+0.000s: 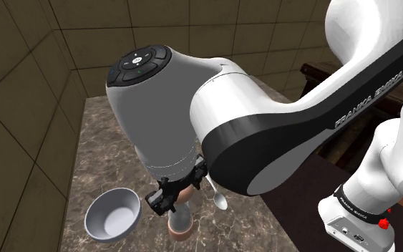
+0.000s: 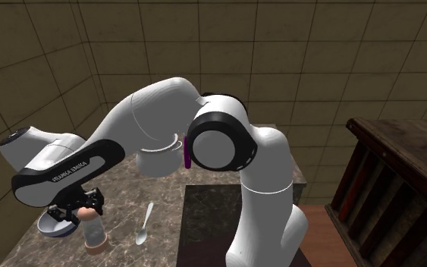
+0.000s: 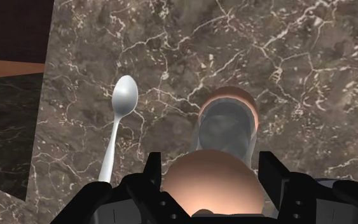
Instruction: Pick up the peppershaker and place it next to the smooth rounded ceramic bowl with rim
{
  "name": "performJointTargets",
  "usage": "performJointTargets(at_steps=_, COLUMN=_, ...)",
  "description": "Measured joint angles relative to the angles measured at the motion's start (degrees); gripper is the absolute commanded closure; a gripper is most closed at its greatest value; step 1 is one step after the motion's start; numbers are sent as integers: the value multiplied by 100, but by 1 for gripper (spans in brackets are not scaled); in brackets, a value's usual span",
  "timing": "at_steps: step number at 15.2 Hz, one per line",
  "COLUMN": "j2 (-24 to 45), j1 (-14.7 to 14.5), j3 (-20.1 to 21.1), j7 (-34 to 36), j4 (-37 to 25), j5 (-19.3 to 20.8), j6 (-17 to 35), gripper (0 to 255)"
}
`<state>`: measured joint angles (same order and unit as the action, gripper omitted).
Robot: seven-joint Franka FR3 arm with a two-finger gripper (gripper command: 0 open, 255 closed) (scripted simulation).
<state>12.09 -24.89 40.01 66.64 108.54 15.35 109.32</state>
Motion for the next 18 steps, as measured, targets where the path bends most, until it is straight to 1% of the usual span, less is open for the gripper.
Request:
performJointTargets(at_steps=2, j2=2, j1=-1, j3=-1, j7=1, j4=1, j5=2, j6=3, gripper=255)
performJointTargets(at_steps=3, j2=3, j1=-1, j3=-1, j7=2, j4=1, j5=2, j6=4, gripper=0)
performJointTargets(at_steps=9, j2=3, j1=-1, j3=0, j7=2, j4=1, j5=3, j6=5, gripper=0)
performJointTargets(at_steps=14, j2=-99, j1=-53, j3=66, j7=-66, j4=-534, j5=-117, j6=-598, gripper=0)
performJointTargets(at_steps=18, j2=-97, j1=-55, j3=66, j7=-82, j4=-614, j5=-123, j6=-680, gripper=0)
